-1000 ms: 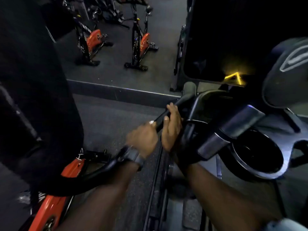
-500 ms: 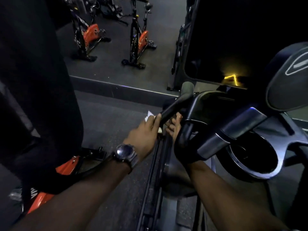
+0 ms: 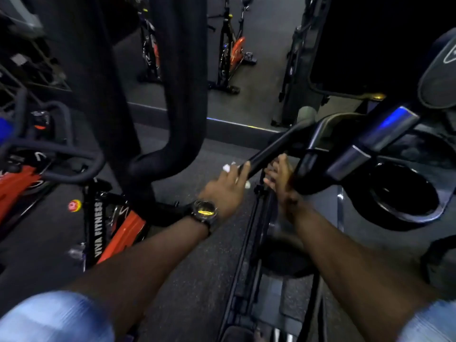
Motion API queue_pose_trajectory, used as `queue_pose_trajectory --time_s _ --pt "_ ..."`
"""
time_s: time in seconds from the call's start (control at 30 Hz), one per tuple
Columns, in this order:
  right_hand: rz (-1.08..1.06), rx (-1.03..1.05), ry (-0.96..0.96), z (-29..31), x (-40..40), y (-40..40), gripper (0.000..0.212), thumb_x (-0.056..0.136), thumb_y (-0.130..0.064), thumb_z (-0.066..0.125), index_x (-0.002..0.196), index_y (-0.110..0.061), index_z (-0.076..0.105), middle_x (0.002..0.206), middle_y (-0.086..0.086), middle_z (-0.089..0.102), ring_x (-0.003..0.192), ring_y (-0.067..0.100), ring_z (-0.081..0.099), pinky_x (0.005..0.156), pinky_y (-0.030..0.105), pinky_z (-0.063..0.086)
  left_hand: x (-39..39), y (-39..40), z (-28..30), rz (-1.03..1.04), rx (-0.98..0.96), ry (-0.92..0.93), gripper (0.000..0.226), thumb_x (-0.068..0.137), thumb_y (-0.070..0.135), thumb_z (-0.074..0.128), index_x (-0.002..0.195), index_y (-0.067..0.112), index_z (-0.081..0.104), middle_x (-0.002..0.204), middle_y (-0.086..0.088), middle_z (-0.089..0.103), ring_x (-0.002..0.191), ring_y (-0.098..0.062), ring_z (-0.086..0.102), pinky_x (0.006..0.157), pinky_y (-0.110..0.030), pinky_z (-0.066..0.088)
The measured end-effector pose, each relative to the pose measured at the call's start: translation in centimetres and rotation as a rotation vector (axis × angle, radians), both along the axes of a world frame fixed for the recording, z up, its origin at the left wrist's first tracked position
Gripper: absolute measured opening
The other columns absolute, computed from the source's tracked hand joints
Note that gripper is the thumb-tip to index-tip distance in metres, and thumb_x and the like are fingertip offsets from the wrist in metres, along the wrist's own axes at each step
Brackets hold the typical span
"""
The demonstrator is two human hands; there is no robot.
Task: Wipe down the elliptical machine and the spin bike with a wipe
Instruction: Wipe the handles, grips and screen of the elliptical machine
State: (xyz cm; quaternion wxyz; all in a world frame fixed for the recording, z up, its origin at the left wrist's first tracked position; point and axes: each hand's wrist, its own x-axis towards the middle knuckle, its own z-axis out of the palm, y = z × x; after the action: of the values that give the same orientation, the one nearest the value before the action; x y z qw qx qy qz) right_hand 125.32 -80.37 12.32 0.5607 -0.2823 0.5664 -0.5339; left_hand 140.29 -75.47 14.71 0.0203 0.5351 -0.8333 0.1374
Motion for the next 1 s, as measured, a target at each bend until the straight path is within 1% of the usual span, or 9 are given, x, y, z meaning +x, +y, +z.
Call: queue_pose_trajectory --time_s 0.1,0.23,0.37,0.53,0.63,0.73,0.87,0.93,1.0 --pt "0.032 -0.114 0.579 1.3 2.2 2.2 0.05 0.102 -0.031 0.045 0.144 -0.004 0.043 0.134 0.017 0.053 0.125 0.034 0.049 0.108 0.039 0.032 4.8 3.6 -0.6 -0.03 0.012 -0.063 0.049 0.097 0.027 0.04 0.138 0.001 0.044 0.101 -0.021 0.063 0.075 -0.034 0.06 0.05 -0.036 0.046" --pt "0.276 -0.461 1.355 0.8 7.4 6.7 0.048 0.095 -0.024 0.037 0.132 -0.002 0.057 0.149 0.028 0.04 0.142 0.046 0.032 0.116 0.054 0.024 9.3 7.5 1.2 -0.178 -0.156 -0.256 0.042 0.094 0.016 0.037 0.121 -0.008 0.059 0.085 -0.015 0.065 0.072 -0.03 0.059 0.073 -0.041 0.042" --pt "0.801 -0.55 1.451 3.0 12.3 10.2 0.037 0.096 -0.02 0.04 0.128 -0.012 0.057 0.136 0.006 0.058 0.146 0.028 0.03 0.122 0.047 0.011 12.3 9.2 4.7 -0.354 -0.225 -0.391 0.042 0.09 0.01 0.032 0.108 -0.003 0.067 0.098 -0.018 0.066 0.093 -0.035 0.061 0.1 -0.046 0.036" --pt "0.716 -0.471 1.104 5.9 13.3 13.0 0.039 0.089 0.003 0.043 0.124 -0.006 0.058 0.12 0.017 0.064 0.111 0.036 0.058 0.094 0.033 0.038 17.2 11.2 6.1 -0.401 -0.32 -0.196 0.045 0.096 0.008 0.035 0.138 -0.003 0.044 0.146 -0.017 0.043 0.14 -0.03 0.033 0.115 -0.052 0.024" --pt "0.765 -0.369 1.035 6.7 12.1 13.6 0.04 0.093 0.004 0.041 0.13 -0.005 0.055 0.125 0.02 0.062 0.113 0.037 0.058 0.077 0.026 0.036 16.4 11.5 4.7 -0.279 -0.364 0.18 0.052 0.094 -0.006 0.024 0.145 -0.001 0.033 0.156 -0.012 0.025 0.144 -0.03 0.025 0.11 -0.053 0.032" --pt "0.745 -0.341 1.011 6.6 11.3 13.8 0.049 0.096 -0.001 0.041 0.143 -0.015 0.05 0.136 0.013 0.06 0.122 0.032 0.057 0.092 0.027 0.046 11.7 11.9 2.5 -0.042 -0.36 0.752 0.057 0.09 -0.016 0.033 0.145 -0.005 0.026 0.159 -0.007 0.008 0.146 -0.032 0.017 0.116 -0.047 0.026" --pt "0.723 -0.312 0.988 6.3 9.9 13.6 0.045 0.1 -0.009 0.041 0.14 -0.025 0.053 0.121 0.011 0.067 0.092 0.025 0.067 0.074 0.029 0.053 6.5 11.6 3.3 0.573 -0.383 1.616 0.039 0.101 0.011 0.038 0.134 -0.006 0.047 0.137 -0.019 0.051 0.125 -0.028 0.05 0.097 -0.01 0.034" --pt "0.698 -0.311 0.99 6.2 8.9 13.4 0.043 0.1 -0.009 0.041 0.137 -0.025 0.056 0.11 0.009 0.069 0.068 0.013 0.061 0.055 0.02 0.045 6.0 10.4 2.8 0.783 -0.355 1.961 0.032 0.101 0.014 0.039 0.123 0.0 0.056 0.112 -0.008 0.065 0.102 -0.022 0.059 0.079 -0.007 0.039" --pt "0.684 -0.299 0.978 6.4 8.1 13.3 0.04 0.101 -0.008 0.041 0.136 -0.022 0.057 0.113 0.009 0.068 0.059 0.003 0.051 0.05 0.013 0.037 6.3 9.0 1.8 0.748 -0.249 2.421 0.025 0.099 0.01 0.041 0.115 0.006 0.06 0.09 0.003 0.067 0.088 -0.018 0.059 0.078 -0.017 0.047"
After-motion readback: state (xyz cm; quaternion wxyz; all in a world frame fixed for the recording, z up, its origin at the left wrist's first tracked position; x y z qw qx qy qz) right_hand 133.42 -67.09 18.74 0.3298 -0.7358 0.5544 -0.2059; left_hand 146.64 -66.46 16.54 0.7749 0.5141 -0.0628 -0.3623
